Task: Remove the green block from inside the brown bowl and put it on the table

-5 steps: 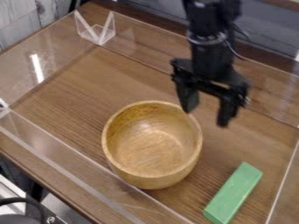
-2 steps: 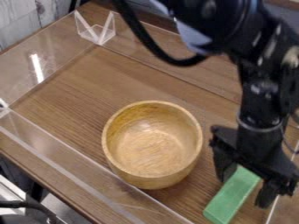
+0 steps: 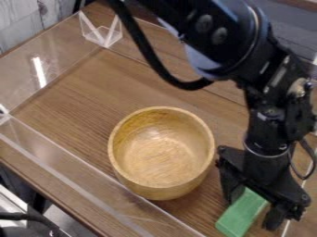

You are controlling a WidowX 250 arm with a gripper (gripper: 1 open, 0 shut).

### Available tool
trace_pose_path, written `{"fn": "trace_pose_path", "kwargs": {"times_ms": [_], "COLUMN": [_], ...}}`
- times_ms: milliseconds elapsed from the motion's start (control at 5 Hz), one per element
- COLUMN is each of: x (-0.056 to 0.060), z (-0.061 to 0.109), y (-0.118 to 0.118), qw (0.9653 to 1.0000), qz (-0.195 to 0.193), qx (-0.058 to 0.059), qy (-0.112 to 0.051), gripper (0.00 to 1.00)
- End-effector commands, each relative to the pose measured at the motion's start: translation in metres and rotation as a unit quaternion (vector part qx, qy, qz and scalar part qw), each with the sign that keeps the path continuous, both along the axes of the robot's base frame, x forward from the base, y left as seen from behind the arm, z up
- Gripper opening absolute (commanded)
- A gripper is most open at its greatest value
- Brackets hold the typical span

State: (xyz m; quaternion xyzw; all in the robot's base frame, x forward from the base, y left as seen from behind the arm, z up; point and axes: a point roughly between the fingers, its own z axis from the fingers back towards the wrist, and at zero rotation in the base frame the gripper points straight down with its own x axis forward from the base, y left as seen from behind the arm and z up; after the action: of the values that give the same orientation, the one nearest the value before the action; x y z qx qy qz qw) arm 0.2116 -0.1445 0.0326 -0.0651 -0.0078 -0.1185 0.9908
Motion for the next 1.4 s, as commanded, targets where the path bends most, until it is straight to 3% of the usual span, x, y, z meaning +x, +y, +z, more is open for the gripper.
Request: {"fn": "trace_pose_path", "kwargs": {"times_ms": [0,200,1200], "x": [0.001,-0.002,-0.009], "z": [0.001,0.003,0.028], "y": [-0.002,-0.002,-0.005], "qw": [1.0,1.0,0.9992], "qz": [0.001,0.003,0.031], "qx": [-0.005,-0.004,0.004], "qy": [-0.005,0.002,0.026], "gripper": [1.0,0.0,0.0]}}
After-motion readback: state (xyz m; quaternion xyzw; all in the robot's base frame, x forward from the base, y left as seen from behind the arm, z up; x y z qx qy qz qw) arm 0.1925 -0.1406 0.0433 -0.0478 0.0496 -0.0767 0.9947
